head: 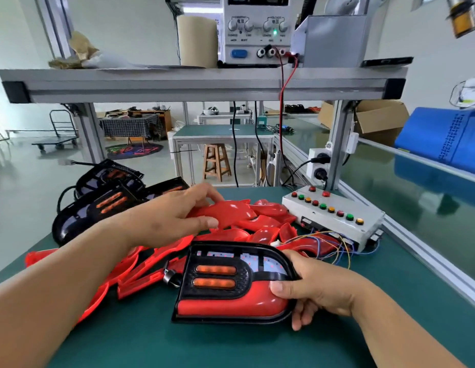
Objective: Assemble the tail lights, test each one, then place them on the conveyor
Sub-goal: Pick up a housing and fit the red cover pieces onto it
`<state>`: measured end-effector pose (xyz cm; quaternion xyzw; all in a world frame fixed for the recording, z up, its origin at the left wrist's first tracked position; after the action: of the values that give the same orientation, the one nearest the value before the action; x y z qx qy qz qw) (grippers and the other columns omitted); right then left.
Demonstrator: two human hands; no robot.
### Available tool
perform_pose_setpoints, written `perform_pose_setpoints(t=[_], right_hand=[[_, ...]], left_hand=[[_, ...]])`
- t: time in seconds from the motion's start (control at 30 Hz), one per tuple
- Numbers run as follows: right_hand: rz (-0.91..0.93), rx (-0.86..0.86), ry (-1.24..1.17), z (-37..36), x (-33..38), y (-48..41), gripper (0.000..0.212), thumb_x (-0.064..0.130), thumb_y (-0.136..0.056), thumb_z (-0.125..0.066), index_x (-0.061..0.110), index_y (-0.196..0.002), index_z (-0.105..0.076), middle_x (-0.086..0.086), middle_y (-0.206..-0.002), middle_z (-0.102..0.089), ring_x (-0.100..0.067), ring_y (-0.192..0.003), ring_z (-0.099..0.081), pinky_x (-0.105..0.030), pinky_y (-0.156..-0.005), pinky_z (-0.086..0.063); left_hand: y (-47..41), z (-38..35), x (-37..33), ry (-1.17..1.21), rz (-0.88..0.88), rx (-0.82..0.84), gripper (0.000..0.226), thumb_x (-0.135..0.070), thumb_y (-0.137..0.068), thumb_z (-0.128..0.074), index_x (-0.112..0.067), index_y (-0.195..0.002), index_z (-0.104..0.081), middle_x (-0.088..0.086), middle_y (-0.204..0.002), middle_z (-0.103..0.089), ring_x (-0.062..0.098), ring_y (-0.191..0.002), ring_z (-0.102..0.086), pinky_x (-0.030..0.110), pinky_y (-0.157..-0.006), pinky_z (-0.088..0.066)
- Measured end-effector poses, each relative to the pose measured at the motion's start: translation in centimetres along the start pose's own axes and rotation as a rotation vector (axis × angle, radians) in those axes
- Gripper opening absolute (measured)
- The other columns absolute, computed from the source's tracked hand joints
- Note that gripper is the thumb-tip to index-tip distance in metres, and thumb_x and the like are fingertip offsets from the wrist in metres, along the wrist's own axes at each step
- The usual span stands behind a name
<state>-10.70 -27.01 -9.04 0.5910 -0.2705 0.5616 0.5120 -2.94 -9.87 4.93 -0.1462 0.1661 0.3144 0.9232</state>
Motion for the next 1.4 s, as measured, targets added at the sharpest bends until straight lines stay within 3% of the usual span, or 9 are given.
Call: perform_pose_setpoints(t=[0.17, 0.23, 0.33, 0.53, 0.97, 1.17, 1.23, 1.3, 1.4], right_hand=[[0.012, 0.014, -0.043, -0.1, -0.1, 0.1, 0.065, 0.041, -0.070, -0.082, 0.042, -0.117, -0.037, -0.012, -0.101, -0.074, -0.025, -0.061, -0.069, -0.025, -0.051, -0.055], [0.022, 0.022, -0.051, -0.2, 0.0, 0.2, 0.060, 0.038, -0.074, -0.080, 0.042, -0.117, -0.038, -0.011, -0.099, -0.075, -0.024, -0.060, -0.069, -0.025, -0.051, -0.055], [0.034, 0.027, -0.040, -0.2, 0.1, 0.1, 0.060, 0.035, -0.077, -0.078, 0.038, -0.123, -0.040, -0.008, -0.098, -0.075, -0.024, -0.059, -0.069, -0.025, -0.051, -0.055], [0.050, 0.026, -0.018, -0.1, 0.3, 0.0, 0.067, 0.033, -0.078, -0.078, 0.033, -0.131, -0.036, -0.007, -0.098, -0.074, -0.025, -0.060, -0.069, -0.025, -0.051, -0.055], [0.042, 0.036, -0.009, -0.4, 0.5, 0.2, 0.068, 0.029, -0.082, -0.075, 0.024, -0.134, -0.032, -0.008, -0.098, -0.072, -0.022, -0.058, -0.069, -0.024, -0.051, -0.055], [0.032, 0.038, -0.018, -0.4, 0.6, 0.5, 0.067, 0.027, -0.084, -0.074, 0.026, -0.136, -0.031, -0.008, -0.098, -0.071, -0.022, -0.059, -0.069, -0.024, -0.051, -0.056], [0.033, 0.039, -0.016, -0.5, 0.6, 0.5, 0.067, 0.028, -0.084, -0.074, 0.026, -0.136, -0.031, -0.007, -0.099, -0.071, -0.022, -0.059, -0.069, -0.024, -0.051, -0.056], [0.035, 0.037, -0.011, -0.5, 0.7, 0.5, 0.073, 0.032, -0.079, -0.075, 0.027, -0.137, -0.031, -0.006, -0.100, -0.071, -0.022, -0.059, -0.069, -0.024, -0.051, -0.056], [0.033, 0.029, -0.009, -0.5, 0.7, 0.5, 0.078, 0.041, -0.073, -0.074, 0.027, -0.136, -0.031, -0.003, -0.097, -0.072, -0.022, -0.059, -0.069, -0.023, -0.050, -0.055]], left_hand=[[-1.6, -3.0, -2.1, -0.279, -0.051, 0.085, 0.039, -0.052, -0.087, -0.061, -0.047, -0.124, -0.048, -0.020, -0.114, -0.060, 0.002, -0.103, -0.055, 0.024, -0.091, -0.045], [-1.9, -3.9, -2.3, -0.360, -0.062, 0.105, 0.041, -0.059, -0.085, -0.059, -0.052, -0.124, -0.046, -0.022, -0.108, -0.058, 0.004, -0.104, -0.054, 0.029, -0.091, -0.045], [-2.2, -4.3, -2.7, -0.354, -0.119, 0.086, 0.045, -0.063, -0.081, -0.059, -0.052, -0.124, -0.050, -0.027, -0.098, -0.049, 0.000, -0.101, -0.049, 0.022, -0.088, -0.041], [-2.7, -5.5, -3.7, -0.305, -0.196, 0.123, 0.050, -0.064, -0.078, -0.056, -0.046, -0.124, -0.059, -0.031, -0.099, -0.046, -0.005, -0.093, -0.048, 0.027, -0.087, -0.046], [-2.1, -5.7, -5.0, -0.232, -0.253, 0.047, 0.054, -0.057, -0.078, -0.055, -0.033, -0.126, -0.063, -0.026, -0.097, -0.048, -0.013, -0.096, -0.042, -0.002, -0.082, -0.031], [-2.3, -6.6, -4.9, -0.255, -0.272, 0.056, 0.058, -0.062, -0.078, -0.051, -0.033, -0.128, -0.061, -0.021, -0.101, -0.049, -0.010, -0.096, -0.044, 0.012, -0.087, -0.042], [-2.3, -6.7, -4.6, -0.260, -0.264, 0.057, 0.059, -0.063, -0.078, -0.049, -0.034, -0.128, -0.061, -0.020, -0.101, -0.048, -0.009, -0.096, -0.044, 0.007, -0.086, -0.038], [-2.4, -6.7, -4.0, -0.258, -0.254, 0.057, 0.057, -0.065, -0.079, -0.047, -0.038, -0.128, -0.060, -0.019, -0.106, -0.046, -0.008, -0.099, -0.042, -0.001, -0.087, -0.030], [-2.3, -7.3, -2.3, -0.218, -0.155, 0.131, 0.049, -0.067, -0.080, -0.043, -0.062, -0.128, -0.043, -0.028, -0.119, -0.042, -0.013, -0.110, -0.040, -0.002, -0.092, -0.026]])
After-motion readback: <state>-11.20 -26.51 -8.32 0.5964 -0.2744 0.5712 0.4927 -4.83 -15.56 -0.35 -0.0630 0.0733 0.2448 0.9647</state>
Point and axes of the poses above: each hand's wrist, its own y-axis away from the middle knuckle, its own z-axis out of the back of the hand, x = y × z, the point moved 9 cm from there along -y, towards the middle knuckle
